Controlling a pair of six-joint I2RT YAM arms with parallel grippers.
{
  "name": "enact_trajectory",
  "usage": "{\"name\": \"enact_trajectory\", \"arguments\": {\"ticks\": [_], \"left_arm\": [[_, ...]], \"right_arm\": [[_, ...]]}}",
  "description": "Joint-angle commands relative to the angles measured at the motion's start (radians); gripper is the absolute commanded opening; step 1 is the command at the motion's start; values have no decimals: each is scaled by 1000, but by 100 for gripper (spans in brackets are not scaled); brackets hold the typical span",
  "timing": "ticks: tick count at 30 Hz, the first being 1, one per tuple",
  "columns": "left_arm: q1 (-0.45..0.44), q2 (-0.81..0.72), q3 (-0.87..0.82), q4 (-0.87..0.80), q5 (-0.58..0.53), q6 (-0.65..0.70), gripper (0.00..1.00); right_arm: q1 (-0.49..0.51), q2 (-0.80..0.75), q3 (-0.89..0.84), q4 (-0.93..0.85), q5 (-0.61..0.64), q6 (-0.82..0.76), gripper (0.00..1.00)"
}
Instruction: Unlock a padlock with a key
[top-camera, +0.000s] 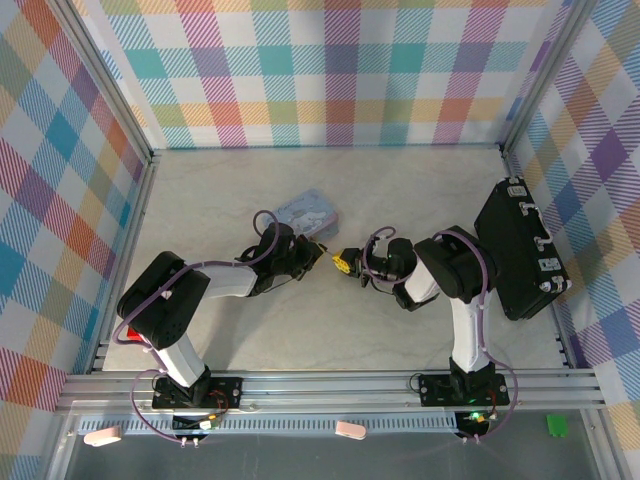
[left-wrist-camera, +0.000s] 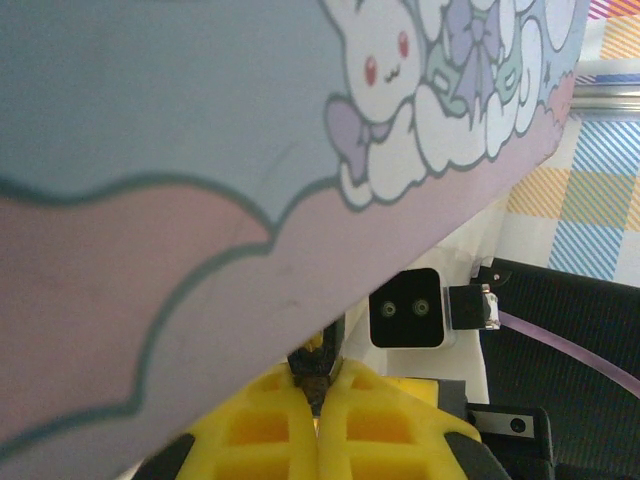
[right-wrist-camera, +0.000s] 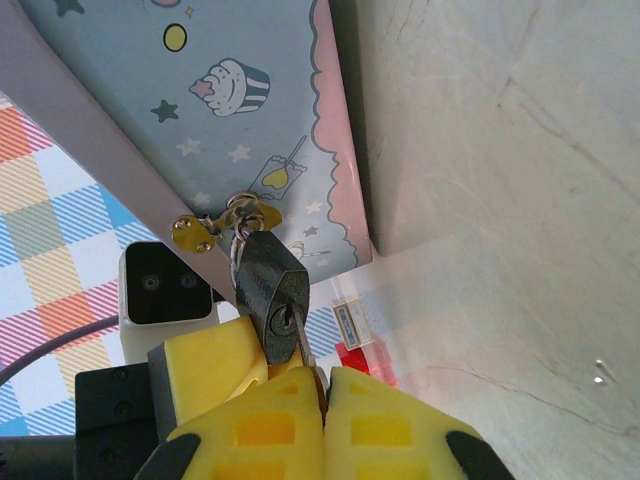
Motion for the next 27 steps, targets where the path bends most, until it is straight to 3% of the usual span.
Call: {"name": "enact_trajectory", "arguments": {"ticks": [1,20,27], "left_arm": [[-1,-24,-6,69,58,-21,1],[-11,-51,12,120,96,-31,1],[-17,-82,10,118,114,-31,1]], "right_arm": [[9,-19,29,33,-14,19,0],[9,-48,53,34,-26,59,0],[-42,-21,86,34,-70,56,0]]}}
